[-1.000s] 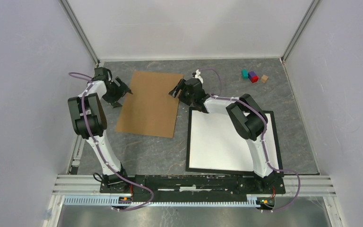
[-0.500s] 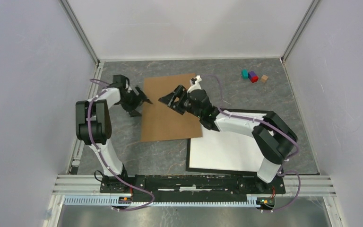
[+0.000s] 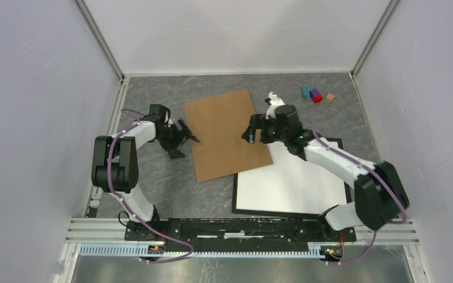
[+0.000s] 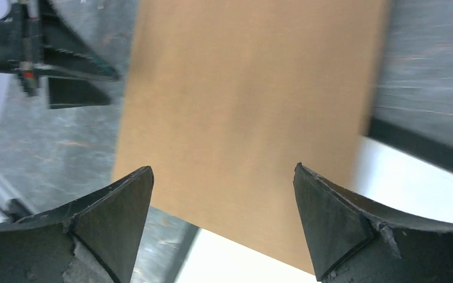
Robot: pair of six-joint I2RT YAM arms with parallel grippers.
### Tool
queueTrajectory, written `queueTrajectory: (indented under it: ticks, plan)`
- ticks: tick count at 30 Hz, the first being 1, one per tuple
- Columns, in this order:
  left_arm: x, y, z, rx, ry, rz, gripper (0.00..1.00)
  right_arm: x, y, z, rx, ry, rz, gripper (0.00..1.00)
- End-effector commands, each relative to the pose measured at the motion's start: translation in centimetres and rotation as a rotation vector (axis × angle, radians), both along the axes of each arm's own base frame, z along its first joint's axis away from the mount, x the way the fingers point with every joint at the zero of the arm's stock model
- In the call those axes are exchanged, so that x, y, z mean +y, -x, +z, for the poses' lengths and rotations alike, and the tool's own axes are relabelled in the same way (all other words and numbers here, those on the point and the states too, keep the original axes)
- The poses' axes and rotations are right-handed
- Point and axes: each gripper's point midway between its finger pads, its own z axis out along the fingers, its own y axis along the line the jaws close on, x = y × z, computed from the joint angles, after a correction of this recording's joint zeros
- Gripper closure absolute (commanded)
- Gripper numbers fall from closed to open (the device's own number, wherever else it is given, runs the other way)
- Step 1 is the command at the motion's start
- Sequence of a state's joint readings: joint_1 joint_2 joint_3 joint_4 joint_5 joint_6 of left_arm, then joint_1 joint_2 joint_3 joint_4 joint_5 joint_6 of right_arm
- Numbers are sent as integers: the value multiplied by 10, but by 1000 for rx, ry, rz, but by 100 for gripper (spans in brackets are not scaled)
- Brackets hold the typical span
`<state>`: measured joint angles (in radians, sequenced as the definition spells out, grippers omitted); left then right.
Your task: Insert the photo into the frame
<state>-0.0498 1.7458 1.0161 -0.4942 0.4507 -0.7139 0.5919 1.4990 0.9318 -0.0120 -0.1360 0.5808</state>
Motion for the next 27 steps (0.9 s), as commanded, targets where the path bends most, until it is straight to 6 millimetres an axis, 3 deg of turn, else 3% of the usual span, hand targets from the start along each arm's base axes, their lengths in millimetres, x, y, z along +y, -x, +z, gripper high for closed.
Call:
queueTrajectory:
  ticks: [1, 6, 11, 18, 22, 27]
  plan:
    - [-8, 11, 18, -89, -31, -114, 3, -75, 18, -15, -63, 141, 135, 3]
    - [-28, 30, 10, -57, 6, -169, 4, -91, 16, -28, 15, 26, 235, 13]
    - [-34, 37, -5, -31, 15, -156, 4, -79, 12, -44, 99, -94, 315, 26]
    - [-38, 48, -21, 1, 27, -164, 4, -71, 12, -69, 162, -163, 323, 33]
    - [-42, 50, -27, 9, 38, -167, 4, -57, 17, -62, 169, -280, 372, 42]
    - [-54, 50, -31, 17, 59, -178, 5, -40, 24, -49, 171, -382, 429, 41]
